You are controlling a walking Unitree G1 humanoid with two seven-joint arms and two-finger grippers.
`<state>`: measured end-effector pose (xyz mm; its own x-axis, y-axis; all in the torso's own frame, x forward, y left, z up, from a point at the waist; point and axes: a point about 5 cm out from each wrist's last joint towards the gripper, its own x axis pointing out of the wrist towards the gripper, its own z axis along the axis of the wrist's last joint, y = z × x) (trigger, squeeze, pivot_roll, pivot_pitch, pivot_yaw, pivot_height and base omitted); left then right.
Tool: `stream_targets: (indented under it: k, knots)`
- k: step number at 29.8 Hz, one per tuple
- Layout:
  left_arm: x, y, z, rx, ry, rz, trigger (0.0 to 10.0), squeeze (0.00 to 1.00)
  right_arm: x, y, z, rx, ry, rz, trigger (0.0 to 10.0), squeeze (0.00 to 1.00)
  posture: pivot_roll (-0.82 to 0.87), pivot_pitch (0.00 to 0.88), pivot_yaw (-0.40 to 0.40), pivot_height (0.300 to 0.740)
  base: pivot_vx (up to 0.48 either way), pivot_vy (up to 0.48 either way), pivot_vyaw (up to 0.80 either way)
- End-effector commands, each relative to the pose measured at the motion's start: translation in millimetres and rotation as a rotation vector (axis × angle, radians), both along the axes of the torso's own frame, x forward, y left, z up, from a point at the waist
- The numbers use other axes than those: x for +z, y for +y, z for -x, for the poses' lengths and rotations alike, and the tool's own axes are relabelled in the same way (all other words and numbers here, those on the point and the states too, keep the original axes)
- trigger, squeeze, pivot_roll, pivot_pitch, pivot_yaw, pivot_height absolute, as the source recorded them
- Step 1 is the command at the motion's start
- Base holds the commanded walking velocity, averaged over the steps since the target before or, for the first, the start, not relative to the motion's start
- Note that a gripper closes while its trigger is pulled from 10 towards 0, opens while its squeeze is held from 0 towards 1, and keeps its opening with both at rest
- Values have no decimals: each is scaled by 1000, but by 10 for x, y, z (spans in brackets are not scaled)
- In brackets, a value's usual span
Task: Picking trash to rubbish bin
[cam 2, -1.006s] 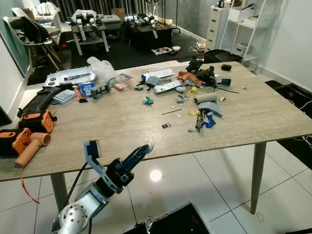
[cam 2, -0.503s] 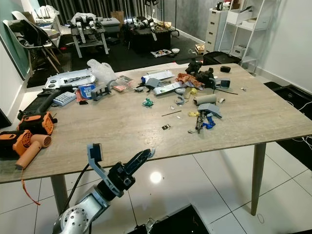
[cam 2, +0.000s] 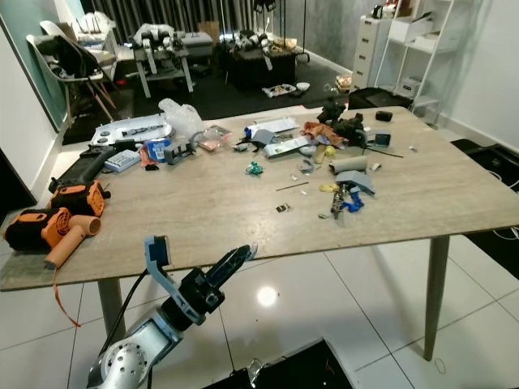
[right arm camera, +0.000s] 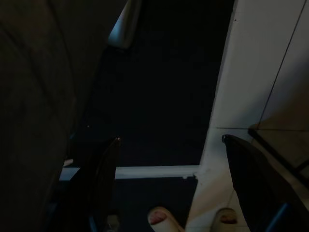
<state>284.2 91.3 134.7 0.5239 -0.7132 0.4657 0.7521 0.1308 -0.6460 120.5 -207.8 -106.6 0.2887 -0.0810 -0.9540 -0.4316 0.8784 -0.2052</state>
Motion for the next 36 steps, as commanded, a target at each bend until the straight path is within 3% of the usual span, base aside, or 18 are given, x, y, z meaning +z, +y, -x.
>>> stream_targets:
  k: [1, 5, 10, 17, 27, 31, 36]
  knots:
    - [5, -12, -2, 5, -5, -14, 10000, 0, -31, 0, 107, -3, 32, 2, 10000, 0, -132, 96, 63, 740, -334, 0, 0]
    - [6, -20, -12, 7, -4, -15, 10000, 0, -30, -6, 107, -4, 32, 7, 10000, 0, -132, 98, 62, 740, -332, 0, 0]
    - [-90, -3, -145, 120, 54, -89, 10000, 0, -32, -19, 118, 7, 42, 22, 10000, 0, -127, 97, 60, 740, 0, 0, -788]
    - [-132, 19, -190, 163, 76, -126, 10000, 0, -28, -32, 114, 8, 44, 29, 10000, 0, -125, 97, 58, 740, 0, 0, -788]
    - [-191, -22, -243, 223, 69, -218, 10000, 0, -25, -53, 114, 8, 47, 39, 10000, 0, -128, 100, 56, 740, 0, 0, -788]
    - [-218, -28, -289, 283, 52, -298, 10000, 0, -33, -64, 152, 8, 56, 44, 10000, 0, -132, 106, 56, 740, 0, 0, -788]
    - [-224, -54, -296, 281, 43, -315, 10000, 0, -36, -67, 167, 9, 63, 48, 10000, 0, -136, 107, 55, 740, 0, 0, -788]
